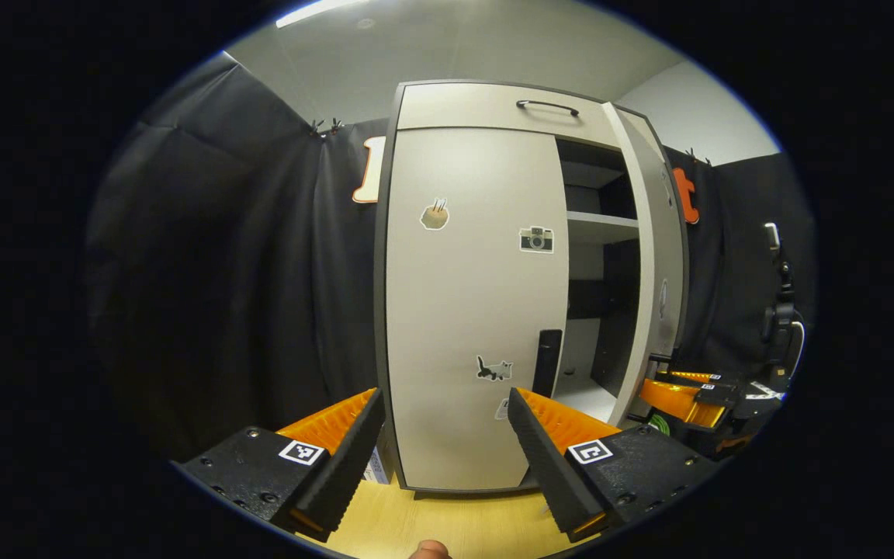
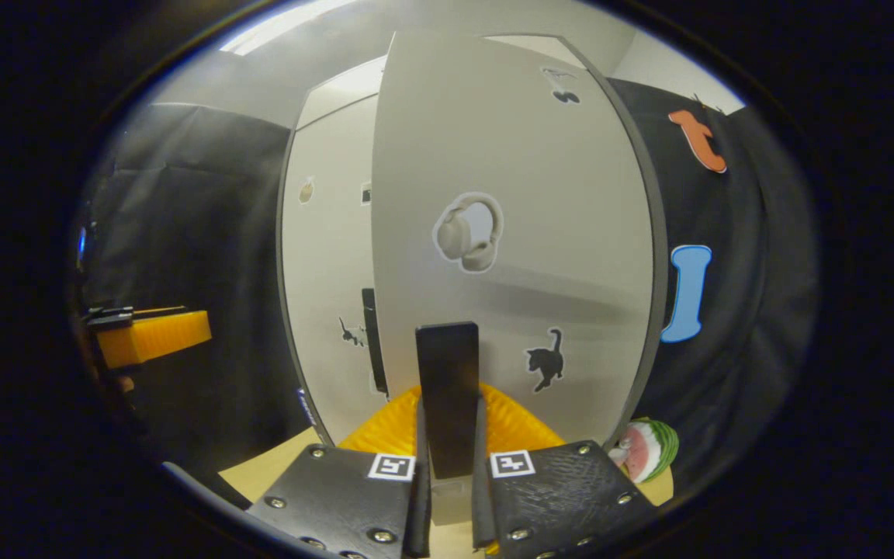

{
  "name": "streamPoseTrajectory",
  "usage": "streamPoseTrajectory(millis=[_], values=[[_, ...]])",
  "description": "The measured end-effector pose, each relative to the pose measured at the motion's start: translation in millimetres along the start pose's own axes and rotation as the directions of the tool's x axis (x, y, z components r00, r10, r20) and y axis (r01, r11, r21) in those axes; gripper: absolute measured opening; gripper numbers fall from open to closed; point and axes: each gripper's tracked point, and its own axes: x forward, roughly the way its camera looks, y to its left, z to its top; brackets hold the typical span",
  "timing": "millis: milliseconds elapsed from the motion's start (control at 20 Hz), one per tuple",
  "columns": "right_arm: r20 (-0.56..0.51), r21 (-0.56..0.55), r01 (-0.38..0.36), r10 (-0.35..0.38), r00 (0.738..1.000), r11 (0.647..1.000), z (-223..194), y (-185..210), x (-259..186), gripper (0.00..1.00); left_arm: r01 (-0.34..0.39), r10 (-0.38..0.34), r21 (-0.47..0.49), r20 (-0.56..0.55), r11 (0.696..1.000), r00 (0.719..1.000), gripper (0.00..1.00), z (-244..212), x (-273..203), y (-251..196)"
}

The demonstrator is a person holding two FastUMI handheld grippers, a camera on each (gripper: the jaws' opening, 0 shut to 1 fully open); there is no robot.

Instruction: Open the right door of the double-door shoe cabinet with the right hand, and open the left door with the left hand.

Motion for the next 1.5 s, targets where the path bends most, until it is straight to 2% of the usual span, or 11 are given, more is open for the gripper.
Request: streamPoseTrajectory(millis=[550, 900, 1200, 1500], values=[[0.004, 0.026, -0.113, 0.113, 0.994, 0.993, 1, -10, -16, 0.21, 0.096, -0.096, 0.012, -0.030, 0.995, 0.995, 0.98, -10, 17, -32], [0.022, 0.026, -0.144, 0.144, 0.989, 0.989, 3, -18, -23, 0.21, 0.111, -0.110, 0.016, -0.058, 0.994, 0.992, 0.98, -21, 23, -36], [0.018, 0.035, -0.117, 0.116, 0.993, 0.993, 5, -28, -29, 0.21, 0.114, -0.113, 0.016, -0.077, 0.993, 0.991, 0.98, -28, 25, -36], [0.036, 0.087, -0.023, 0.020, 0.999, 0.996, 8, -46, -45, 0.21, 0.142, -0.141, 0.009, -0.088, 0.990, 0.986, 0.99, -33, 24, -48]])
